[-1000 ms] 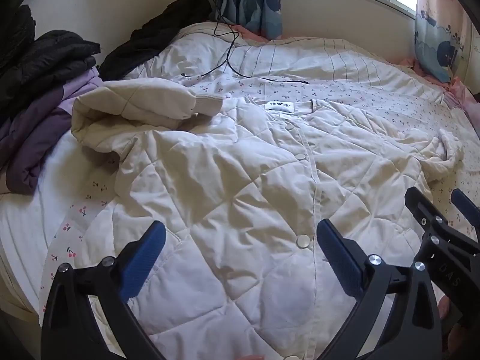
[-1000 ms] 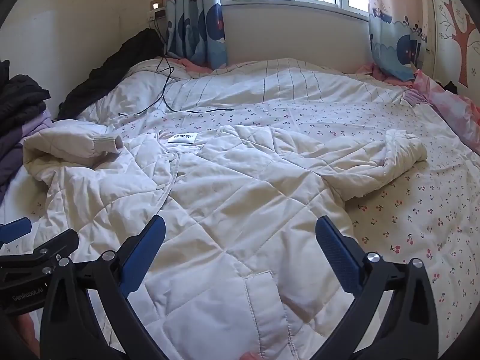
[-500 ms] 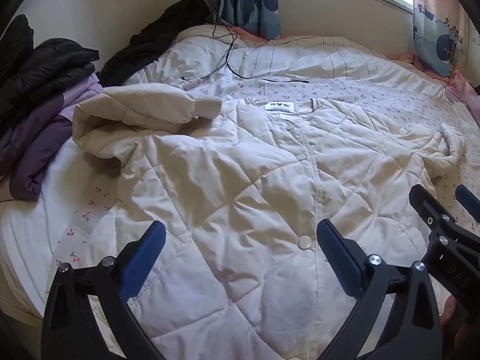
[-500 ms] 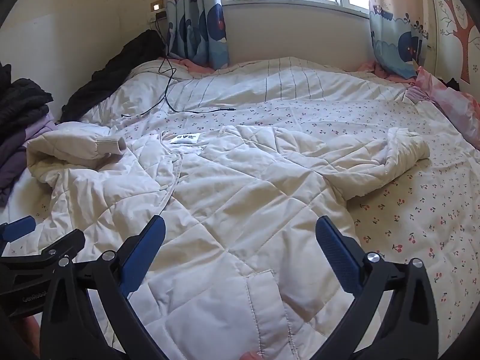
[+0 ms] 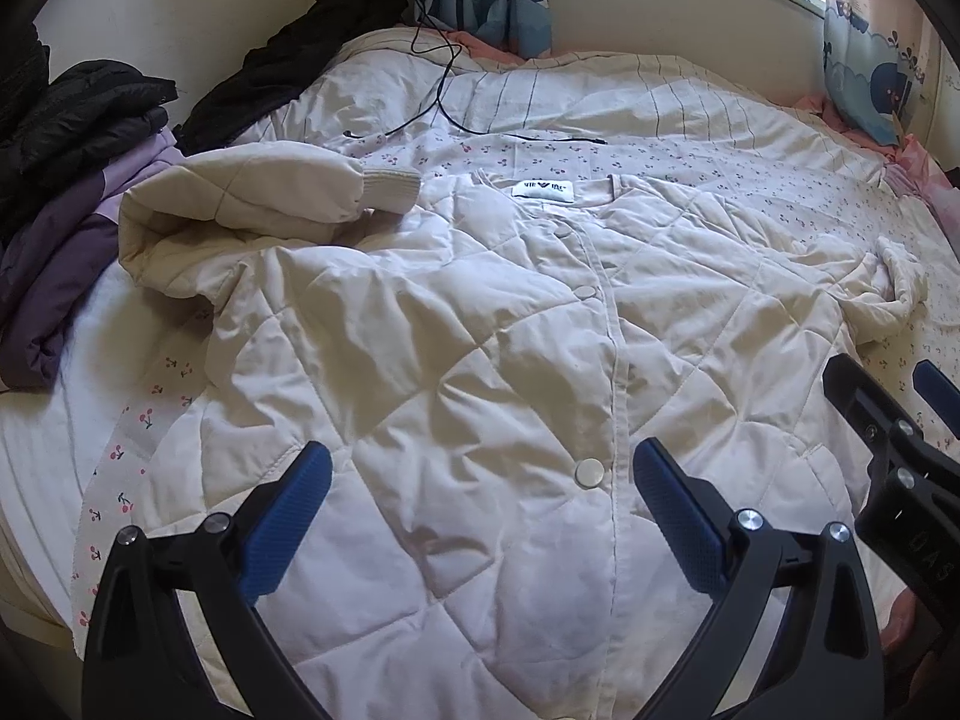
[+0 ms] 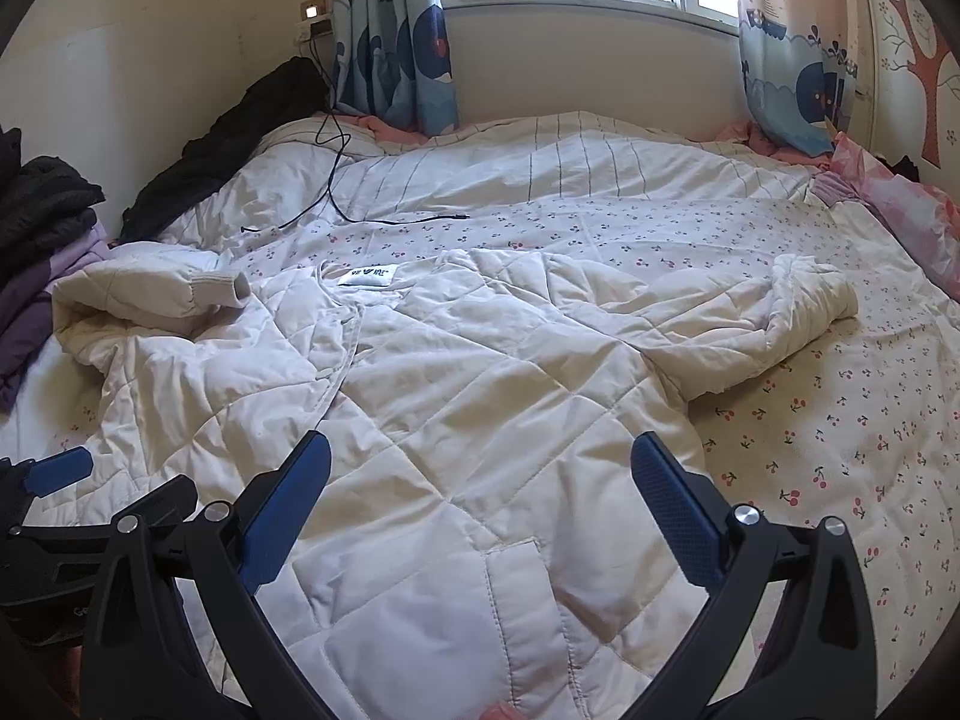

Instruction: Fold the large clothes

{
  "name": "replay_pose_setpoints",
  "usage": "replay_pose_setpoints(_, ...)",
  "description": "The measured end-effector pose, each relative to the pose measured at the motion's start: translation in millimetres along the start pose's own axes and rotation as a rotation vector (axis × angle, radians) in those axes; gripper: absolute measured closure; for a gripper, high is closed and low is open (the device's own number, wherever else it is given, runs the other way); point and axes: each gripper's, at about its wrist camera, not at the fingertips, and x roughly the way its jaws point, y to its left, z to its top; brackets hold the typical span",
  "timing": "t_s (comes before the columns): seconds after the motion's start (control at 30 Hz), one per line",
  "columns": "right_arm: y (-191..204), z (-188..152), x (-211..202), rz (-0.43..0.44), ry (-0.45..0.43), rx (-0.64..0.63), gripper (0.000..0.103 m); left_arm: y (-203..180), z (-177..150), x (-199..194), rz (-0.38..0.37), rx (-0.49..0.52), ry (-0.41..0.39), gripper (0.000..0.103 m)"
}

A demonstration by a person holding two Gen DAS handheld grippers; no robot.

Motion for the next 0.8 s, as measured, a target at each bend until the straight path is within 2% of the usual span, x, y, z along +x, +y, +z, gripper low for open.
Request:
replay_pose_setpoints(0.33, -20.5, 8.2, -0.1, -0.011, 0.017, 0.047, 0.006, -6.4, 3.5, -3.5, -0.035, 0.029, -0.032, 0.006)
replay_pose_setpoints(0.8, -16.5, 4.1, 9.3, 0.008, 0.07, 0.039, 0.006, -5.1, 5.6, -1.0, 0.023, 0.016, -0.041, 0.006)
